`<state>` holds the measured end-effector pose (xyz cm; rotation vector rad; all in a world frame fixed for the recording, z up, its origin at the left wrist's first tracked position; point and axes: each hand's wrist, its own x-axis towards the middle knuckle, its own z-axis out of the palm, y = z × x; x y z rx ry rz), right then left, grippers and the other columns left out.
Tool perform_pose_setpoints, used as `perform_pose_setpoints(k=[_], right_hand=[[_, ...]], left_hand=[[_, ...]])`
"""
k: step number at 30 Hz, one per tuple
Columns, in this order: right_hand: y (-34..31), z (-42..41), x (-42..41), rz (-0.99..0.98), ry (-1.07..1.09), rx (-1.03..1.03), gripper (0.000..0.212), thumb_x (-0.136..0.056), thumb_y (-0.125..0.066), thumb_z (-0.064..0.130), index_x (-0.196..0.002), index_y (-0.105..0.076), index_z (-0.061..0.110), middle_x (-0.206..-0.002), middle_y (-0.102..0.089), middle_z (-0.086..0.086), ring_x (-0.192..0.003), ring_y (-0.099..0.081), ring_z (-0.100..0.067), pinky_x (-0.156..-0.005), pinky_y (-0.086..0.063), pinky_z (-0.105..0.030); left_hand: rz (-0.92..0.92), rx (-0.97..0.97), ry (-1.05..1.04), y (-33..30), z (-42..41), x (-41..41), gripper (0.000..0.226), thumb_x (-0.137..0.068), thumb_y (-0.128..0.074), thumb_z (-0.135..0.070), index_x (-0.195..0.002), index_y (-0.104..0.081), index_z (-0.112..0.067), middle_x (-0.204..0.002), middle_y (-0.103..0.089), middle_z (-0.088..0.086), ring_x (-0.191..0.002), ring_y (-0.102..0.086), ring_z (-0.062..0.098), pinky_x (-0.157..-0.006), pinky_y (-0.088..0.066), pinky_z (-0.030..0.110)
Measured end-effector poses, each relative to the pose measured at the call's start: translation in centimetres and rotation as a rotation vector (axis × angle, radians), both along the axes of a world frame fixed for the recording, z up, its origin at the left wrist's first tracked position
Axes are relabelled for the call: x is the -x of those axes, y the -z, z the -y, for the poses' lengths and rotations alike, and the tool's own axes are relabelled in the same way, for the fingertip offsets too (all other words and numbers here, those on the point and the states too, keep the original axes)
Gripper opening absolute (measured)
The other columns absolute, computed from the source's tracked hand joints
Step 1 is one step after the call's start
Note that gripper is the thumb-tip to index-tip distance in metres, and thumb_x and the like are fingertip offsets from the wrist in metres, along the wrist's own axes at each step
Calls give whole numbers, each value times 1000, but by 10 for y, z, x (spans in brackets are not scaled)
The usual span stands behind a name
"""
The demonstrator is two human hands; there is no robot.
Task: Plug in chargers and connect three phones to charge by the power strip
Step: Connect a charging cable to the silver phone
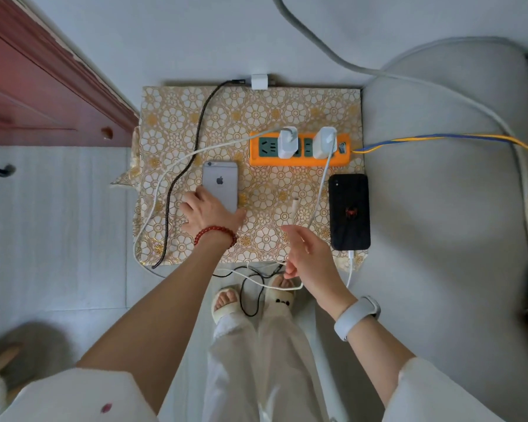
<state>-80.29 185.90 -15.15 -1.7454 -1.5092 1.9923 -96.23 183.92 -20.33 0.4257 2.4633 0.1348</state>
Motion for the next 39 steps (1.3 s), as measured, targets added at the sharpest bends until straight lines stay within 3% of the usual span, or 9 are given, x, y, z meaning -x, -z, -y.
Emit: perform_pose_setpoints(k=[2, 4, 6, 8, 11, 15, 19, 27, 39], right_hand=[[-1, 0, 1, 6, -32, 3, 18, -95, -44, 25, -104, -60, 24, -43, -46, 10, -40, -47, -5, -47, -50, -23], [-4, 2, 1, -9, -80, 24, 24, -96, -39, 15, -114, -55, 18, -51, -49, 5, -43, -46, -5, -48, -47, -23], [-10, 4, 2, 25, -205, -79, 24, -96, -38, 20, -113, -55, 18, -55, -47, 8, -48, -45, -8, -53, -46, -34], [-19, 7, 2, 75, -328, -255, 25, -96, -39, 32, -101, -58, 16, -47, -48, 12, -44, -44, -5, -53, -45, -38], [-29, 10, 2, 97, -436, -370, 19, -96, -37, 31, -99, -52, 20, -46, -42, 10, -49, -52, -18, -54, -48, -44], [-35, 14, 0, 140, -588, -429, 28, -97, -31, 34, -120, -40, 20, -48, -39, 9, -45, -42, -21, -50, -35, -35], [-40, 16, 3, 154, -618, -409, 27, -97, -25, 42, -103, -44, 23, -46, -42, 4, -57, -61, -29, -55, -44, -41], [-44, 22, 1, 207, -648, -632, 18, -94, -42, 34, -92, -53, 19, -46, -35, 16, -48, -43, -14, -50, -39, -29], [-44, 23, 0, 267, -628, -660, 20, -94, -44, 33, -93, -55, 16, -45, -30, 13, -49, -41, -19, -51, -32, -27]], left_hand=[[106, 35, -22, -7, -1, 7, 81, -66, -69, -38, -127, -30, -1, -133, -28, 20, -124, -28, 35, -97, -36, 50], [325, 12, -133, -15, 2, 15, 80, -67, -68, -42, -127, -35, 0, -128, -40, 20, -116, -43, 35, -96, -44, 46], [615, -97, -365, -30, 8, 18, 70, -67, -71, -40, -119, -45, -1, -110, -57, 15, -94, -58, 27, -76, -54, 41], [796, -139, -555, -42, 16, 17, 55, -66, -74, -38, -105, -52, -6, -89, -61, 7, -78, -58, 19, -58, -50, 31], [945, -173, -742, -52, 28, 12, 39, -63, -75, -39, -84, -56, -13, -75, -57, 3, -76, -55, 16, -59, -47, 31], [962, -219, -878, -59, 35, 6, 40, -60, -77, -40, -80, -55, -14, -72, -54, 3, -74, -52, 16, -57, -46, 31], [929, -255, -888, -66, 36, 2, 36, -61, -76, -40, -77, -54, -16, -72, -55, 3, -74, -53, 16, -58, -47, 32], [913, -311, -938, -74, 35, -5, 38, -62, -74, -40, -82, -52, -16, -78, -56, 3, -77, -55, 16, -61, -48, 33], [920, -313, -997, -84, 31, -9, 45, -64, -74, -40, -94, -52, -16, -84, -56, 3, -78, -54, 16, -60, -47, 34]])
